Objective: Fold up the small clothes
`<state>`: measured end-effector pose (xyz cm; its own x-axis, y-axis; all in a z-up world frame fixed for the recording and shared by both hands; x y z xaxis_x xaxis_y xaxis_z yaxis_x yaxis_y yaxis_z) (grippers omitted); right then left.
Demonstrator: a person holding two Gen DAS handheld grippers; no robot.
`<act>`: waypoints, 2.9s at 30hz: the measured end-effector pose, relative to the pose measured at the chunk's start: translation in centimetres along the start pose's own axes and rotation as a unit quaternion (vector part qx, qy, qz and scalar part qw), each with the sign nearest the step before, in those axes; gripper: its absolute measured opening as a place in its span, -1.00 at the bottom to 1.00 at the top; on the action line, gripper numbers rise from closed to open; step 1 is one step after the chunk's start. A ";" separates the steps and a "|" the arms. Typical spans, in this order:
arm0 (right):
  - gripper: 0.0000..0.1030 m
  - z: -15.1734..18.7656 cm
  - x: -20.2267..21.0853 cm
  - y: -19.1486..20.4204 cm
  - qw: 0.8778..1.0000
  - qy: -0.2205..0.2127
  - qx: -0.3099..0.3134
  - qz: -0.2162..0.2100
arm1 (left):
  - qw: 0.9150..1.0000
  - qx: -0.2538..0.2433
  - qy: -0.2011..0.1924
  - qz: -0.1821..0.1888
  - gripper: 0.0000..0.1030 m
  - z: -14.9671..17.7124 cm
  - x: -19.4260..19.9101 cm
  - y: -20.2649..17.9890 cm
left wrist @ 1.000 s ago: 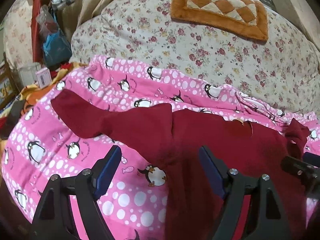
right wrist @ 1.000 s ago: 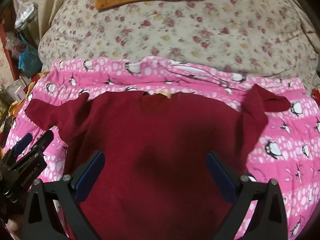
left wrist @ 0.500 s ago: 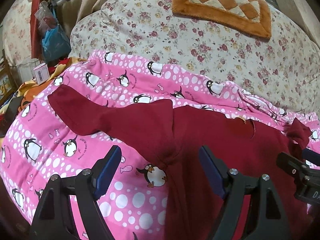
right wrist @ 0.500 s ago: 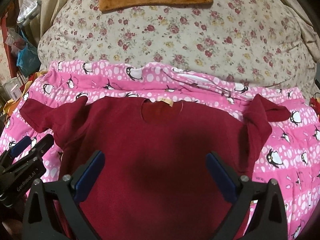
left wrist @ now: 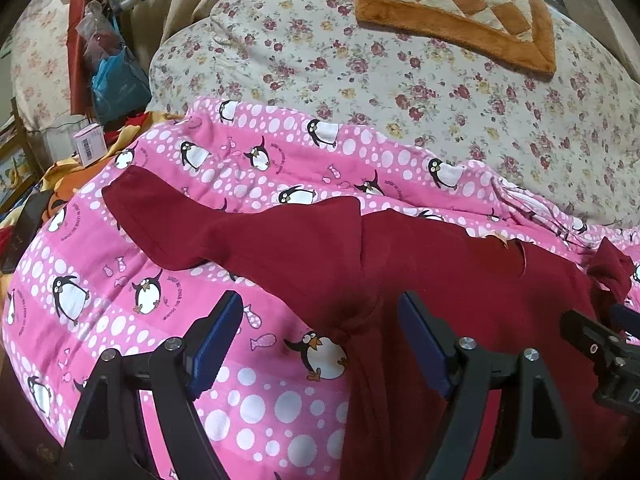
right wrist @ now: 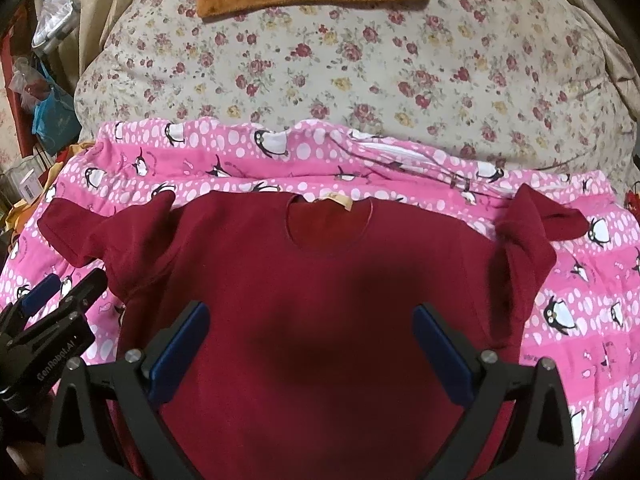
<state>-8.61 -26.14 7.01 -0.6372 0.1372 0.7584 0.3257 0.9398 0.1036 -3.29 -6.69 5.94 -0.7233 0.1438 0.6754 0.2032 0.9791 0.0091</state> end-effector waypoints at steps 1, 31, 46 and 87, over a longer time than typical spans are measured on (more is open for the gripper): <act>0.99 0.1 -0.1 0.0 1.000 0.002 -0.001 -0.002 | 1.000 0.000 0.000 -0.001 0.20 0.0 0.0 0.0; 0.99 0.5 -1.6 -0.2 1.000 0.022 -0.017 -0.006 | 1.000 0.008 0.017 -0.003 0.20 0.3 -1.2 0.4; 0.99 0.7 -1.8 0.8 0.999 0.026 -0.013 -0.015 | 1.000 0.009 0.018 -0.009 0.20 0.3 -1.4 1.5; 0.99 0.1 -2.5 2.7 0.998 0.031 0.021 -0.051 | 0.974 0.128 0.082 -0.167 -0.13 -3.4 -8.7 16.5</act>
<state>-6.16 -23.94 5.31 -0.6204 0.0218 0.7840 0.2311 0.9603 0.1562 8.61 7.74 2.72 -0.6008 -0.1928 0.7758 -0.2114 0.9742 0.0785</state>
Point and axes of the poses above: each gripper's, at about its wrist camera, not at the fingertips, and x roughly against the way its jaws point, y to its left, z to its underside, the point moved 4 cm from there along -x, roughly the way its jaws point
